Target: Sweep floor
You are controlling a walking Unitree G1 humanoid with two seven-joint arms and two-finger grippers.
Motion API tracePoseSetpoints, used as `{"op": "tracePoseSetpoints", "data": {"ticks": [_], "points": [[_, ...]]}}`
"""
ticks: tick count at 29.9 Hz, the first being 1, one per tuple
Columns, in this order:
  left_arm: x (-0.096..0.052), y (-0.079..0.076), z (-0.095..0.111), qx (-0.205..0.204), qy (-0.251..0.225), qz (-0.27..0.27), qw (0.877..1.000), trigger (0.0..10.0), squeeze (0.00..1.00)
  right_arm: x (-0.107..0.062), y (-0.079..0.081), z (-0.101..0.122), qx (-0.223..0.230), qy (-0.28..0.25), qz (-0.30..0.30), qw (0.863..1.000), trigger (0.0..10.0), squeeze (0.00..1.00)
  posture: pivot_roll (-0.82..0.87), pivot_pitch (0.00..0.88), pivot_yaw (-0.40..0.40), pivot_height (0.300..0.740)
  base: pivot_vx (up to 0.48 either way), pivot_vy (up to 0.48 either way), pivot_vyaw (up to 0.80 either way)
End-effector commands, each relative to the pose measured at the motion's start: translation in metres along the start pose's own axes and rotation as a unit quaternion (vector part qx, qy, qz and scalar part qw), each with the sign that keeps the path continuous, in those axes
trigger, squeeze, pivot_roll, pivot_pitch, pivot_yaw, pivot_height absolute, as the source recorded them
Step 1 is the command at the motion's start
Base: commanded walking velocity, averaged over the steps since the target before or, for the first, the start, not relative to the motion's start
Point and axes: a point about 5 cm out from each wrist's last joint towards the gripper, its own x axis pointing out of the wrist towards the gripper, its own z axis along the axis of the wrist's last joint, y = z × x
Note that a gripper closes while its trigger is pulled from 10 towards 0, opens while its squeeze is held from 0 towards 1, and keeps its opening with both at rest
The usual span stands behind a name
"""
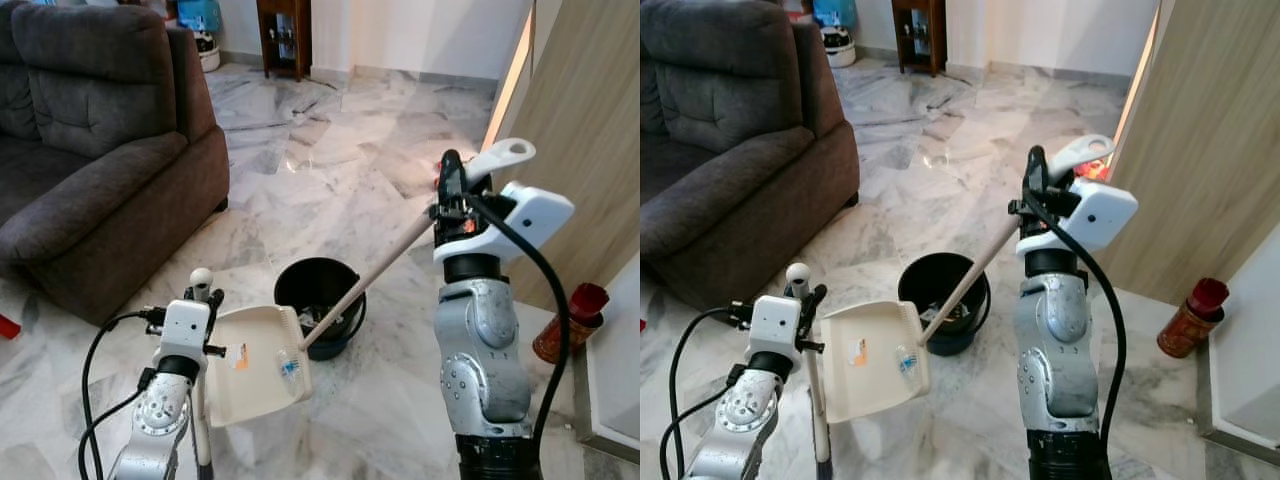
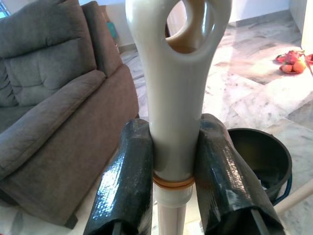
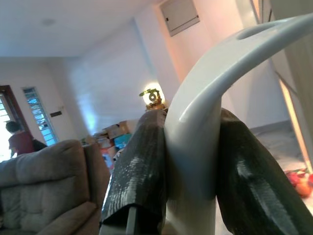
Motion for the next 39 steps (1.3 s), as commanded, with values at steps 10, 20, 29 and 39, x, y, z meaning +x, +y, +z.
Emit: {"op": "tracePoseSetpoints", "data": {"ticks": [10,20,29,39], "points": [[0.0034,0.0032,0.0087,0.021,-0.026,0.0,0.999,10.0,0.0,0.0095,0.013,0.02,0.011,-0.073,0.008,0.997,10.0,0.0,0.11,0.0,0.066,0.74,0.0,0.0,0.0],[0.0031,0.0034,0.0091,0.025,-0.027,0.0,0.999,10.0,0.0,0.0086,0.0143,0.0189,0.012,-0.075,0.012,0.997,10.0,0.0,0.11,0.0,0.065,0.74,0.0,0.0,0.0],[0.0025,0.0021,0.0085,0.025,-0.027,-0.001,0.999,10.0,0.0,0.0082,0.0119,0.0174,0.007,-0.072,0.012,0.997,10.0,0.0,0.11,0.0,0.06,0.74,0.0,0.0,0.0],[0.0019,0.0006,0.0074,0.025,-0.026,-0.003,0.999,10.0,0.0,0.007,0.0078,0.0153,-0.002,-0.065,0.013,0.998,10.0,0.0,0.11,0.0,0.058,0.74,0.121,0.0,0.0]]}}
